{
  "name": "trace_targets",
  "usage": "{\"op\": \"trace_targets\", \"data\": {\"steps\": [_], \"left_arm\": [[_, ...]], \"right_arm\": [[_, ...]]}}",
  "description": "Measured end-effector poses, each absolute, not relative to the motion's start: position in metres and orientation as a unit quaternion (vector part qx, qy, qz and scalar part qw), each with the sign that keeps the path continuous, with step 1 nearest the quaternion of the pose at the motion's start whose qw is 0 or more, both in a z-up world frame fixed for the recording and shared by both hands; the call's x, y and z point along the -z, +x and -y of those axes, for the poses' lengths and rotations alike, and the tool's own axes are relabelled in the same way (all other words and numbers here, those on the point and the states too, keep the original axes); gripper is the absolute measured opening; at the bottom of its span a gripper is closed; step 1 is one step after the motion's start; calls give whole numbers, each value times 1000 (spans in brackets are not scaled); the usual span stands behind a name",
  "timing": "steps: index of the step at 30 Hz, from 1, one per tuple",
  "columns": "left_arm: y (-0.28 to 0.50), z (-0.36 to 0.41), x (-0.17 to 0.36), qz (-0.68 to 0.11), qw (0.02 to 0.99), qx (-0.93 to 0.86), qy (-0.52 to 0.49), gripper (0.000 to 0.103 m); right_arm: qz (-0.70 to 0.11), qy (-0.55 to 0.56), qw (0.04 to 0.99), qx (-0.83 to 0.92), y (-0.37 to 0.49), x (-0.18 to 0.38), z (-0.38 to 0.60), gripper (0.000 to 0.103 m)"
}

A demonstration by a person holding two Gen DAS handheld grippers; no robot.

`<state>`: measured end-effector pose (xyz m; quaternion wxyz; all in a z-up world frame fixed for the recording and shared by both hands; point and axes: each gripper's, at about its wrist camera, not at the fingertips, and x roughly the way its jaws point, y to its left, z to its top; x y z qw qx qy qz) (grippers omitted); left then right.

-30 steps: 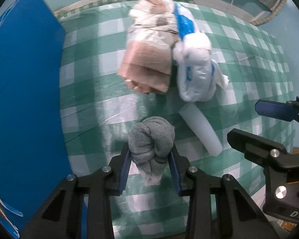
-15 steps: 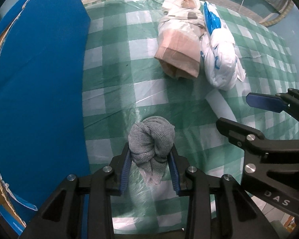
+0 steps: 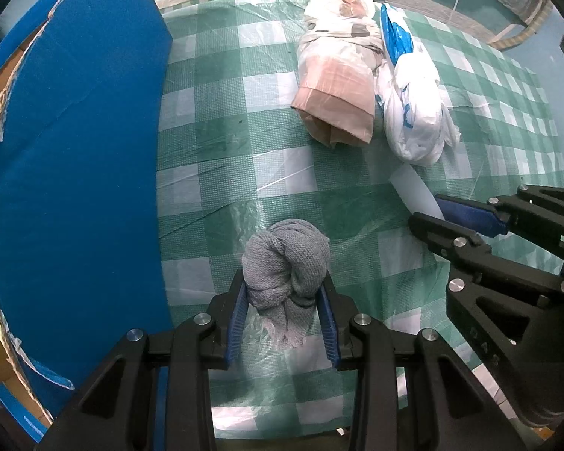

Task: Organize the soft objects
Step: 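Grasp the grey sock with the left gripper while the right grasps the white foam tube, then carry the grey sock into the box with the left gripper while the right carries the tube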

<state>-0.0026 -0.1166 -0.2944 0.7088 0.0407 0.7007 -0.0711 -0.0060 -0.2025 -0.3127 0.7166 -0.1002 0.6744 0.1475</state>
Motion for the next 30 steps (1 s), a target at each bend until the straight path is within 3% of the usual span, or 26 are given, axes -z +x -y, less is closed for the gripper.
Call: {"op": "trace_targets", "data": {"steps": [16,30], "left_arm": [[-6,111,268,-691,719,66,38,35],[-21,123,214,-657,746,82,71,35]], "right_arm": [[-668,-56,726,-152,-18,276,235,13],[-639,-38,753,-151,-19,224,248,13]]}}
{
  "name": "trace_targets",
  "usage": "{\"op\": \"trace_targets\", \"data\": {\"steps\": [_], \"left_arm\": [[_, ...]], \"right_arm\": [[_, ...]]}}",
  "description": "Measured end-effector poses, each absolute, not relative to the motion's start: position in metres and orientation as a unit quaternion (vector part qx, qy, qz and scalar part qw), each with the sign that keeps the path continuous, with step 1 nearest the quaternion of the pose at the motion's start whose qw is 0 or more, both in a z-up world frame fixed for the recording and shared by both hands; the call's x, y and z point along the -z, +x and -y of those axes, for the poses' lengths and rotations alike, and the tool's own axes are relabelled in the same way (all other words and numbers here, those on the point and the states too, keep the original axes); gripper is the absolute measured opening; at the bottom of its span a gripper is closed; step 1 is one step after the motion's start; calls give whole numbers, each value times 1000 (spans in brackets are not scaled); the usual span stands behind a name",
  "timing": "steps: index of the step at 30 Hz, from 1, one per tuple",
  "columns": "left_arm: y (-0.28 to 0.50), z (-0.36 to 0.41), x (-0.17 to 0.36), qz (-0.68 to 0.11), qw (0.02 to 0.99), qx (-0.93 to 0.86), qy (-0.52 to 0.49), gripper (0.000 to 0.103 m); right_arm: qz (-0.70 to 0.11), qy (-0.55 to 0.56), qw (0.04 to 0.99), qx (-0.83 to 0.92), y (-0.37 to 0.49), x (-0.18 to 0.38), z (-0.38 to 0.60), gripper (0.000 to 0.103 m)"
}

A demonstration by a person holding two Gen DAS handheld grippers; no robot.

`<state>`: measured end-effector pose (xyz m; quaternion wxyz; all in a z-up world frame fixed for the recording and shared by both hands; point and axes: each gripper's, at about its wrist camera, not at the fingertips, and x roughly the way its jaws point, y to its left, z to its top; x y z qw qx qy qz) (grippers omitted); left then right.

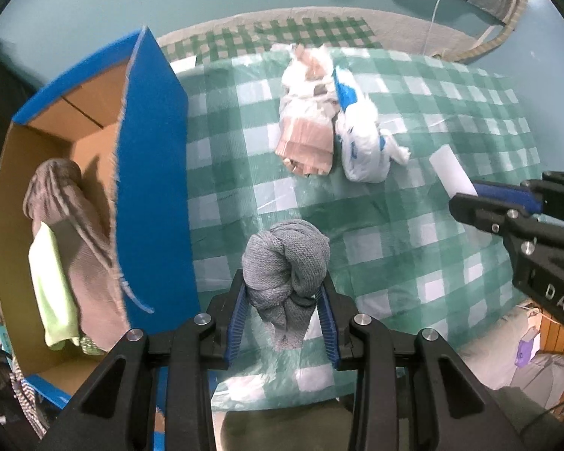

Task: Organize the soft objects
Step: 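Carry the grey sock into the box with the left gripper while the right carries the tube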

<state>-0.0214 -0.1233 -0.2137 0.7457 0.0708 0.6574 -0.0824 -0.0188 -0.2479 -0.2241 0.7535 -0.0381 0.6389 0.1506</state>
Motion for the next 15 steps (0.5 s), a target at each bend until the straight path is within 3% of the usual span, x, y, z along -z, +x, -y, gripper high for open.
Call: {"op": "trace_targets", "data": {"steps": [15], "left_arm": [[-25,107,155,-620,779,80,52,35]], "right_arm": [[-611,-31,776,-156,-14,171,248,13]]}}
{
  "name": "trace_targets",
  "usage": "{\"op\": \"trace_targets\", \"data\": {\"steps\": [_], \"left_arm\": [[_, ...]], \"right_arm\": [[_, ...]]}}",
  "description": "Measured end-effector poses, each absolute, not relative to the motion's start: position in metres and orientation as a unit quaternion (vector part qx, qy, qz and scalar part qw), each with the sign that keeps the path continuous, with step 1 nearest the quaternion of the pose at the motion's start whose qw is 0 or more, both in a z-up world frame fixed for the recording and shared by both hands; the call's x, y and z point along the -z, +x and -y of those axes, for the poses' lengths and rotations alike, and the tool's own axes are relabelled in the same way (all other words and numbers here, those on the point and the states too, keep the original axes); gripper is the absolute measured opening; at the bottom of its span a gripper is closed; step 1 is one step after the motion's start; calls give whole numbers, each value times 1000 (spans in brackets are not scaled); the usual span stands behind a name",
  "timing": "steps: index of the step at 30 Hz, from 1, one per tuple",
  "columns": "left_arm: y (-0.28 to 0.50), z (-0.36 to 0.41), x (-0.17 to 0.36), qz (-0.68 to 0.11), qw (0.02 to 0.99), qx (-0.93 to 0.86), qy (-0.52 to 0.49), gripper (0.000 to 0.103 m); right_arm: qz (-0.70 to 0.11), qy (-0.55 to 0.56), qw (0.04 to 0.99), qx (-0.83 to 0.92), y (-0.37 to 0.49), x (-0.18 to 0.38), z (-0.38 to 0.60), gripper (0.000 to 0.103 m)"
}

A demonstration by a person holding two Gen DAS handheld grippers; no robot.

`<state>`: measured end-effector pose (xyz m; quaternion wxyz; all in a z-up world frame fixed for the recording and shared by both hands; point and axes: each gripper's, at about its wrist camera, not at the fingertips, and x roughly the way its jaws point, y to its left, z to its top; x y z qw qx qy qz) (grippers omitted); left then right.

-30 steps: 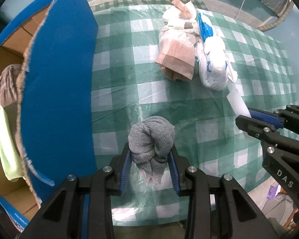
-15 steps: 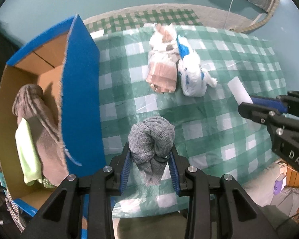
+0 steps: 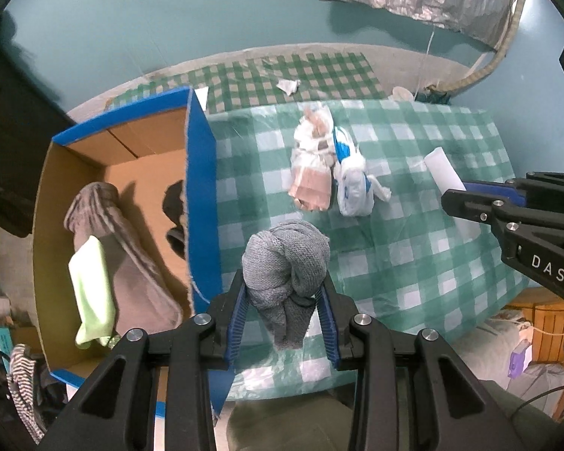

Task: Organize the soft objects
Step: 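Carry the grey sock into the box with the left gripper while the right carries the tube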

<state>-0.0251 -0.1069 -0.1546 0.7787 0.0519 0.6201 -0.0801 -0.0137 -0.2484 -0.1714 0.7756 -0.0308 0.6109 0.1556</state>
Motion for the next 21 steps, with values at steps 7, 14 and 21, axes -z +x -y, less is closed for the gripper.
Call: {"op": "trace_targets", "data": {"steps": [7,14,21], "left_arm": [[-24,92,138,-610,789,64,38,35],[-24,71,128,-607,793,45,16,35],[-25,48,123,-605,796,22,-4,35]], "right_arm": [[-598,-34,783,-168,-11,152,236,13],[-589,-39,786,-183,-8,138,221,13],[-585,-47,786,-196,-5,131,199,13]]}}
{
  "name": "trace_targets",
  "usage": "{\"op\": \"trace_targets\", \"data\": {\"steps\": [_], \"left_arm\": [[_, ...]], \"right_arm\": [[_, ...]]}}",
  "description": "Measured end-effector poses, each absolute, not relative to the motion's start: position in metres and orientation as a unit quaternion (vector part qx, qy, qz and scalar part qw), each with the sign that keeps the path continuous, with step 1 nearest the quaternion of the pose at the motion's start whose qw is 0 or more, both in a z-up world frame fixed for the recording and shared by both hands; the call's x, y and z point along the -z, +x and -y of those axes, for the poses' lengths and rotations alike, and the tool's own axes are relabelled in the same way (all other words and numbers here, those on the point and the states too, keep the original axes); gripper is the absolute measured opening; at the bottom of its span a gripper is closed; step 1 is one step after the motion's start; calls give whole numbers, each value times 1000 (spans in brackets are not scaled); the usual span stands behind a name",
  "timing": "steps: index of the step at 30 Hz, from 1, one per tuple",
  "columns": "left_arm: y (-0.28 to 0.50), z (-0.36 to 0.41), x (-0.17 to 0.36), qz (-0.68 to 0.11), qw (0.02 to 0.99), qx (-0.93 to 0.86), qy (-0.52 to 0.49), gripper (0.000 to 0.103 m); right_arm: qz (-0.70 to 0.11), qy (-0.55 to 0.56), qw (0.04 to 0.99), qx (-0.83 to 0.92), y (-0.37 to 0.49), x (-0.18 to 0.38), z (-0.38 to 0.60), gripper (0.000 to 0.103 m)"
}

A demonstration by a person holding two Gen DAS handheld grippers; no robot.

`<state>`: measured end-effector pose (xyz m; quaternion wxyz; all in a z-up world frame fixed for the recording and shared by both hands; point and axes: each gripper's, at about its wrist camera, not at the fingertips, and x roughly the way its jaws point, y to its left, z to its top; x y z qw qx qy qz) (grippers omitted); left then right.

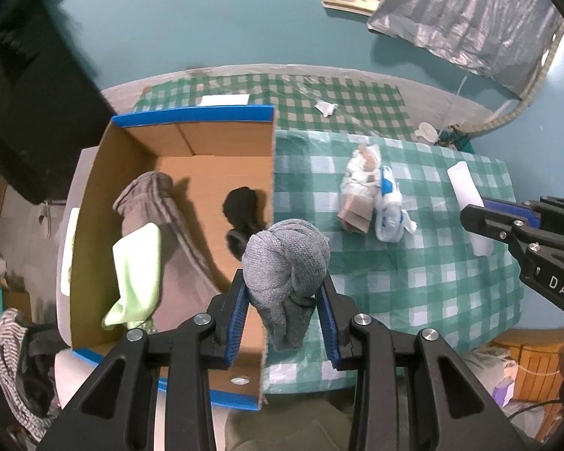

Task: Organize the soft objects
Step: 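Carry the grey sock into the box with the left gripper while the right carries the tube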

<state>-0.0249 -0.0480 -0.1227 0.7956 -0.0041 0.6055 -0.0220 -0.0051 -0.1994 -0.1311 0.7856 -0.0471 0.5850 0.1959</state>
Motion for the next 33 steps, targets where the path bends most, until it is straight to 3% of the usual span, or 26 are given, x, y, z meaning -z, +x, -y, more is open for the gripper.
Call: {"op": "trace_targets", "data": {"steps": [33], "left_arm": [[-25,-50,123,-609,790,-51,-49,35]], "right_arm": [[-579,-86,761,-281,16,131,73,13]]}}
